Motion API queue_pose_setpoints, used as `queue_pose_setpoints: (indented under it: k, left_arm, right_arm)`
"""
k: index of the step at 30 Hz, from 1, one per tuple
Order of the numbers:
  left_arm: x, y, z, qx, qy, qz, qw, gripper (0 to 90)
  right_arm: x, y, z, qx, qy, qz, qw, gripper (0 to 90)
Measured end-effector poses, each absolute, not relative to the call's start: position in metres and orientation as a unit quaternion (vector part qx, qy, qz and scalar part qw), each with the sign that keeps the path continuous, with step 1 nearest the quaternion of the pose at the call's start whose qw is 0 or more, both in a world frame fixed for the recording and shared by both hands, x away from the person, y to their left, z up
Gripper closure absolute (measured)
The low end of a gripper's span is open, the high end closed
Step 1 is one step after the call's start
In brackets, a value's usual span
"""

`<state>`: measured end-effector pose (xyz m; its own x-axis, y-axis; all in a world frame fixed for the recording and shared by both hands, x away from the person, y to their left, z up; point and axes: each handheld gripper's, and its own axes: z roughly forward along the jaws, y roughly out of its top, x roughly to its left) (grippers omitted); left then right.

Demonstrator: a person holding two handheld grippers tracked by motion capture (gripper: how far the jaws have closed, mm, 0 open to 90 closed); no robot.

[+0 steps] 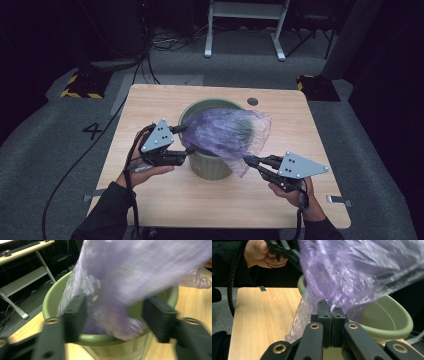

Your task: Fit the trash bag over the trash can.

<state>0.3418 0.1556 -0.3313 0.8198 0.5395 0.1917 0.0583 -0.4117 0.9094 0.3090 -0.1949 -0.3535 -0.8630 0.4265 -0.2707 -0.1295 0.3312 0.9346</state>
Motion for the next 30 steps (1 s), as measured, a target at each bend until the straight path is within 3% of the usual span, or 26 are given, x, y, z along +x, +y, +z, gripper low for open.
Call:
queue_pose_setpoints:
  k: [4,11,21,28,29,30]
  left_arm:
    - [0.332,0.156,-0.331,0.8,0.194,0.247,0.512,17.0]
    - [0.314,0.157,-0.326,0.786,0.178,0.255,0.534,17.0]
    - [0.295,0.121,-0.316,0.801,0.118,0.247,0.532,18.7]
    - [0.299,0.106,-0.329,0.822,0.103,0.241,0.505,46.3]
    - [0.299,0.105,-0.331,0.825,0.097,0.243,0.501,56.4]
    - [0.299,0.105,-0.333,0.827,0.098,0.244,0.497,60.9]
  right_arm:
    - [0.305,-0.19,-0.352,0.091,0.78,0.567,0.247,89.5]
    - [0.302,-0.183,-0.353,0.085,0.786,0.557,0.252,89.5]
    - [0.299,-0.161,-0.351,0.067,0.799,0.541,0.256,88.7]
    - [0.297,-0.149,-0.352,0.051,0.804,0.537,0.251,86.8]
    - [0.296,-0.148,-0.352,0.05,0.804,0.537,0.25,86.8]
    - [0.296,-0.147,-0.352,0.049,0.804,0.537,0.251,86.5]
